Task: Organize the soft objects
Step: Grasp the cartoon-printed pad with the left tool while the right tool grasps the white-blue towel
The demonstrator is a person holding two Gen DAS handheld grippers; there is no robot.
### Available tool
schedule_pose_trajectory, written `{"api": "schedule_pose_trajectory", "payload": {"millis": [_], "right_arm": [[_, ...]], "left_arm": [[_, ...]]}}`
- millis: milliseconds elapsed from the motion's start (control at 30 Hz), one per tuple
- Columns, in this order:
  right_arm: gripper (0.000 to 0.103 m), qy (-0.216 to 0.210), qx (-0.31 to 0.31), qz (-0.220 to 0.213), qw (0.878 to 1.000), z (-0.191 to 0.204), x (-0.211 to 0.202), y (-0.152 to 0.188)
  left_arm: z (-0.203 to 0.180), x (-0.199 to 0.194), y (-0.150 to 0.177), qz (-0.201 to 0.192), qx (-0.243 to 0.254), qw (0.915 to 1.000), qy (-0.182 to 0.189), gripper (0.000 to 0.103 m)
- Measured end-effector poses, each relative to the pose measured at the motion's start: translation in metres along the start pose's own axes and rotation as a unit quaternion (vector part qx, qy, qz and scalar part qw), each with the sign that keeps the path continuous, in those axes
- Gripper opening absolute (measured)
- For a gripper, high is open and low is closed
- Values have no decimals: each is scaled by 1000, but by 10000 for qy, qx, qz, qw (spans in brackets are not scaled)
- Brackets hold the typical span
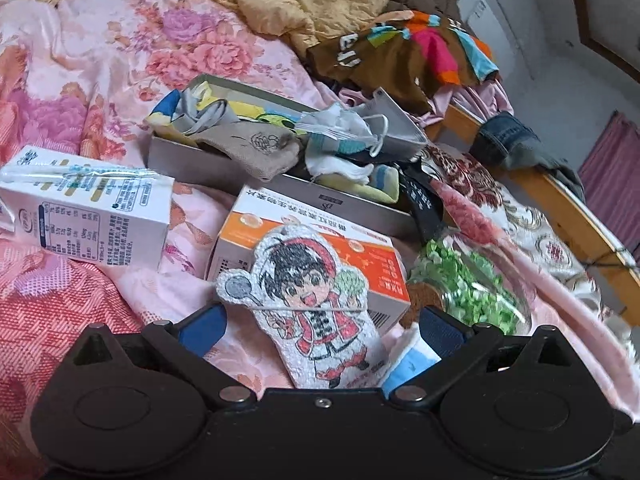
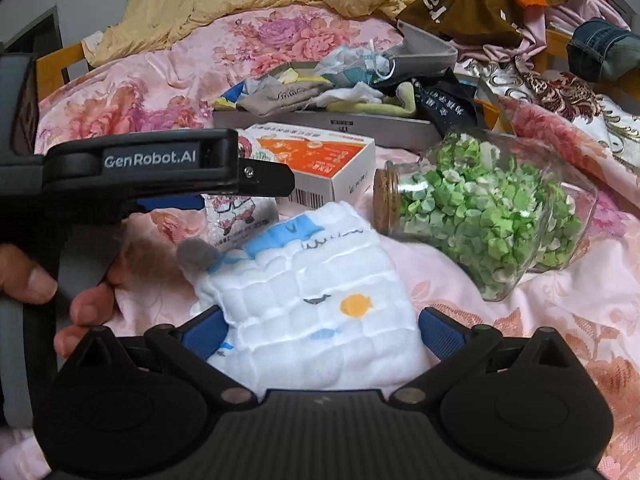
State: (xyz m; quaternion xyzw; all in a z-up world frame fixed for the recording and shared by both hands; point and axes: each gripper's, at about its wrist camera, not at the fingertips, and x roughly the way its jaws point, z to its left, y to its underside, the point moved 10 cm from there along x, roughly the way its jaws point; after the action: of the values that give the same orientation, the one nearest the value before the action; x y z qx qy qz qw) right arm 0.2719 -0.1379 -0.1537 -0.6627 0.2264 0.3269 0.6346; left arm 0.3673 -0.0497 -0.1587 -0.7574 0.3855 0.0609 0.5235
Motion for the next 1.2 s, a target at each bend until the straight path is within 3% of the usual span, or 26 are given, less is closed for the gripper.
{"api": "schedule_pose_trajectory", "payload": {"millis": [233,367,567,667,733,1033,1200], "right_arm": [[103,19,89,-22,10000,-1,0,0],[102,50,83,-68,9999,1,-1,-1],[99,188,-56,-160,9997,4,-2,-3],[97,144,-58,-168,9997,5,-2,-3],[94,73,-26,-156,9998,6,-1,-2],[78,-163,146,-203,9996,6,-5,-4],[74,-177,209,-212,9994,3,-5,-4]], "left_arm": [[6,-5,2,-113,-104,9999,-5,83],[2,-4,2,-32,-15,10000,-18,83],[-1,8,8,322,259,9982,-444,74],[-1,9,9,341,377,9975,-490,72],[0,8,8,302,264,9980,-494,66],[3,-2,3,281,74,9980,-565,64],[2,-12,2,295,-1,9971,-701,64]]}}
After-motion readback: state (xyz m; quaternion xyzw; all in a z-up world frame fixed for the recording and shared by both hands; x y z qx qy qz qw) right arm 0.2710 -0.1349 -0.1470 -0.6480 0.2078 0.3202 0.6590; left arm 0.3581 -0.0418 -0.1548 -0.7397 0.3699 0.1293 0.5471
